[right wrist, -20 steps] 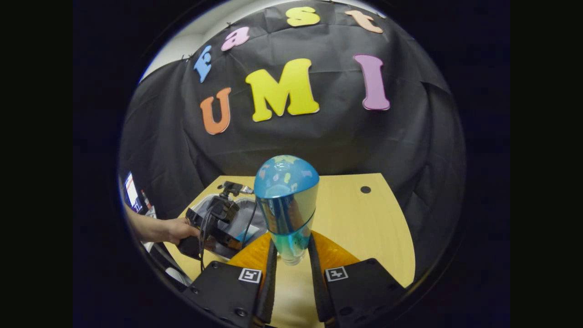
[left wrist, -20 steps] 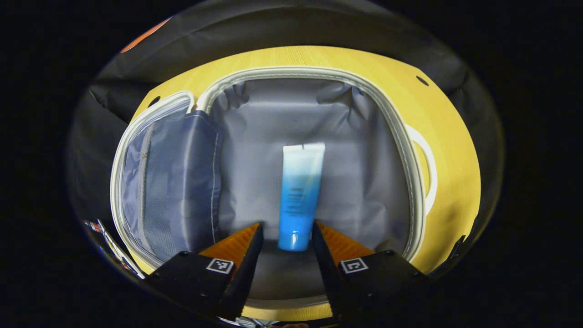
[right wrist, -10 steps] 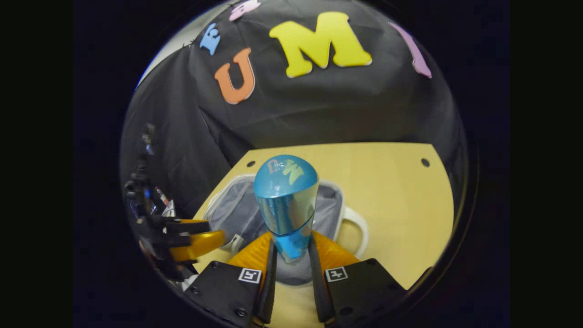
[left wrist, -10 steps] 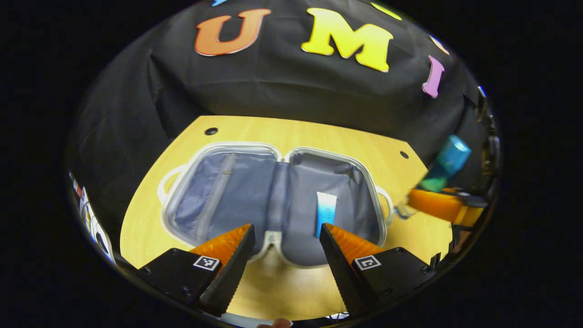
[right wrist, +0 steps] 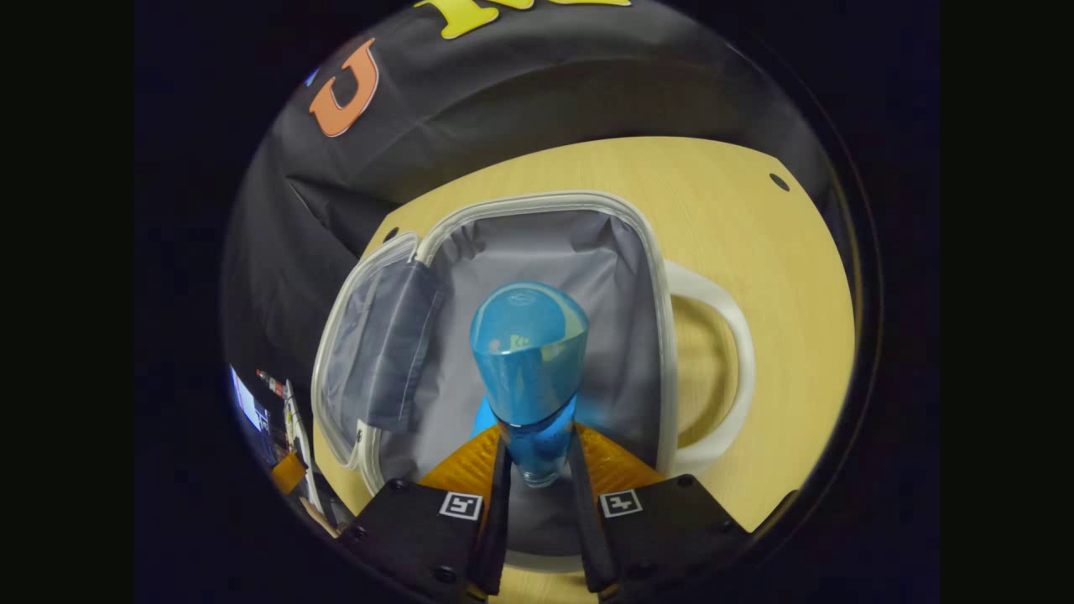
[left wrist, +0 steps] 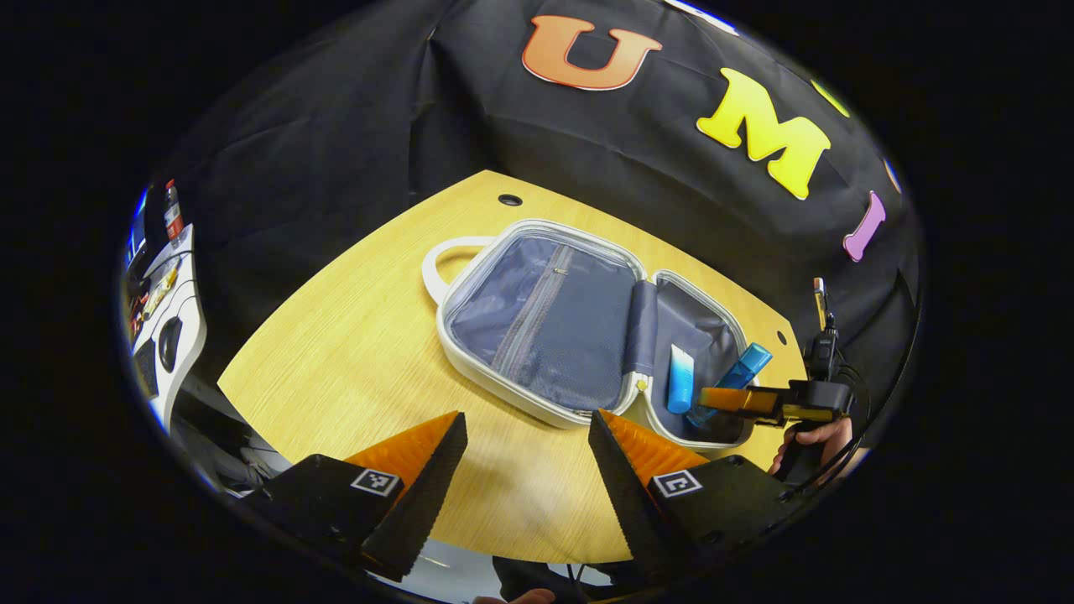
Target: First open the suitcase, pack the skin care products into it, and then close the suitcase.
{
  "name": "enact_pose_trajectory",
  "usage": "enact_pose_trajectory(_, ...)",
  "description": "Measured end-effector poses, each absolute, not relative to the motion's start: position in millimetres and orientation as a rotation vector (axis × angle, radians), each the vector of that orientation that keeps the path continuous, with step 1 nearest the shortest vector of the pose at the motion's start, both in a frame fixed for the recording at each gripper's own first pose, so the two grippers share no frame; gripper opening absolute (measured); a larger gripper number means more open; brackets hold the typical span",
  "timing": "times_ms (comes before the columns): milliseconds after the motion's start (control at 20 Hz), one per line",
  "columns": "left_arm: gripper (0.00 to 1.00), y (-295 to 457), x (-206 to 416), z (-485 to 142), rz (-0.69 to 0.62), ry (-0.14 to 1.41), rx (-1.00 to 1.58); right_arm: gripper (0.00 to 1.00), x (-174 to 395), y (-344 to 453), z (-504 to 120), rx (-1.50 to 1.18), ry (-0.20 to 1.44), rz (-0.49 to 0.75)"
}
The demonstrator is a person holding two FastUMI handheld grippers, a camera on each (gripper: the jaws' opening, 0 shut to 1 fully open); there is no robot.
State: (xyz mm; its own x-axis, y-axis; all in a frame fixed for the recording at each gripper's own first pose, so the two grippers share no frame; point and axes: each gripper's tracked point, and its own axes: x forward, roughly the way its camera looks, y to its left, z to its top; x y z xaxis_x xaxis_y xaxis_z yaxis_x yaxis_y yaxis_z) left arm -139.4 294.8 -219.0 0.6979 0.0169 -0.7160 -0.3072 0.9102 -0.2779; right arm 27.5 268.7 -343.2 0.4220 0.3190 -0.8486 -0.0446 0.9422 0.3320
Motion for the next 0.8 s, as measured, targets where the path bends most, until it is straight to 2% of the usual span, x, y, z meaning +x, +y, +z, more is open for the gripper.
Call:
enact_pose_trajectory(200,0.94,294.5,-123.7,-213.5,0.167,0.747,-0.399,0.34,30.0,262.1,-356.4,0.256,1.207,0.117)
enact_pose_trajectory(500,0.94,299.6,-119.3,-208.1,0.162,0.713,-0.389,0.34,28.1,258.2,-363.5,0.162,1.250,0.051)
enact_pose_trajectory(650,0.94,314.8,-118.5,-207.2,0.170,0.678,-0.383,0.32,23.8,257.4,-366.8,0.100,1.268,0.059)
enact_pose_trajectory(700,0.94,324.0,-117.1,-207.9,0.171,0.664,-0.375,0.37,24.3,259.9,-362.8,0.102,1.247,0.070)
enact_pose_trajectory(800,0.94,338.1,-112.8,-204.7,0.150,0.619,-0.375,0.40,24.4,260.4,-355.9,0.077,1.216,0.088)
